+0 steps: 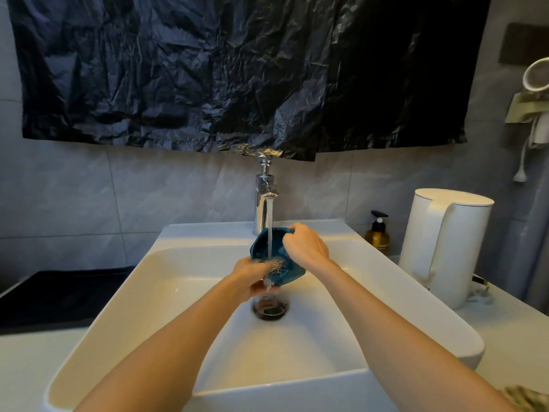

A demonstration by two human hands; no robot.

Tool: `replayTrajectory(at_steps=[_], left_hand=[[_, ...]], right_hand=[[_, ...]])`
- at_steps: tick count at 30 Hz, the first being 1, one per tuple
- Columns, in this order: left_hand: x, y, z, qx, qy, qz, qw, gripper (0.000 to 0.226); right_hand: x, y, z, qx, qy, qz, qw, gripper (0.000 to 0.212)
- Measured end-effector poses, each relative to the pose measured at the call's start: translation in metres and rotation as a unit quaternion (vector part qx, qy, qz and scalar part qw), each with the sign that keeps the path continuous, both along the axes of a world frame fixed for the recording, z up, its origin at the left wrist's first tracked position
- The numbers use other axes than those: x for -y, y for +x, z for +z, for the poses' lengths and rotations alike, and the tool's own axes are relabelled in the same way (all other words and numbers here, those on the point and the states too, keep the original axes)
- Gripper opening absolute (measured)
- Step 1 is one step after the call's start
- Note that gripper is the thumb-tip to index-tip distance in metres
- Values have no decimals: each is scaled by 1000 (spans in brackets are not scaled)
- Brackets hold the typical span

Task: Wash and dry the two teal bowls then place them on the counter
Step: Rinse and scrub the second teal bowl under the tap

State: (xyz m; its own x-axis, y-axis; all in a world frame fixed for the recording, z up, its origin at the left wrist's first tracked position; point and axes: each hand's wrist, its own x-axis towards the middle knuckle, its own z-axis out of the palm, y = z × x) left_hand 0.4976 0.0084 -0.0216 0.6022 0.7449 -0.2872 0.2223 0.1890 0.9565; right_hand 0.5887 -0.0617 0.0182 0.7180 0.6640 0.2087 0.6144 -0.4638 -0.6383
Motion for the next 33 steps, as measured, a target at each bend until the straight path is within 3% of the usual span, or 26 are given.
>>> replayTrajectory(at_steps=[6,10,16,20,23,27,29,33], left_hand=[[-7,-6,3,-14,37,63,997,33],[-6,-6,1,-77,160,53,983,24],[8,3,13,92,-47,52,993,37],[10,3,12,108,-90,84,987,34],[1,0,10,69,-34,134,988,36],[-9,-8,11,-6,134,143,981,42],[-10,-11,13,-19,197,137,971,38],[-14,-15,12,32,212,125,969,26]], right_hand=[[-1,-6,2,-54,-19,59,997,13],[-1,-6,-3,-63,-16,32,997,21],[-2,-5,-7,-135,89,-53,985,28],[-10,-6,-13,-267,166,-24,949,24],[-7,-7,-13,-384,163,49,908,34],[-2,-5,-15,-332,86,97,934,55],[-2,-8,-16,-314,72,108,941,47],[-4,-12,-14,-256,77,107,958,25]])
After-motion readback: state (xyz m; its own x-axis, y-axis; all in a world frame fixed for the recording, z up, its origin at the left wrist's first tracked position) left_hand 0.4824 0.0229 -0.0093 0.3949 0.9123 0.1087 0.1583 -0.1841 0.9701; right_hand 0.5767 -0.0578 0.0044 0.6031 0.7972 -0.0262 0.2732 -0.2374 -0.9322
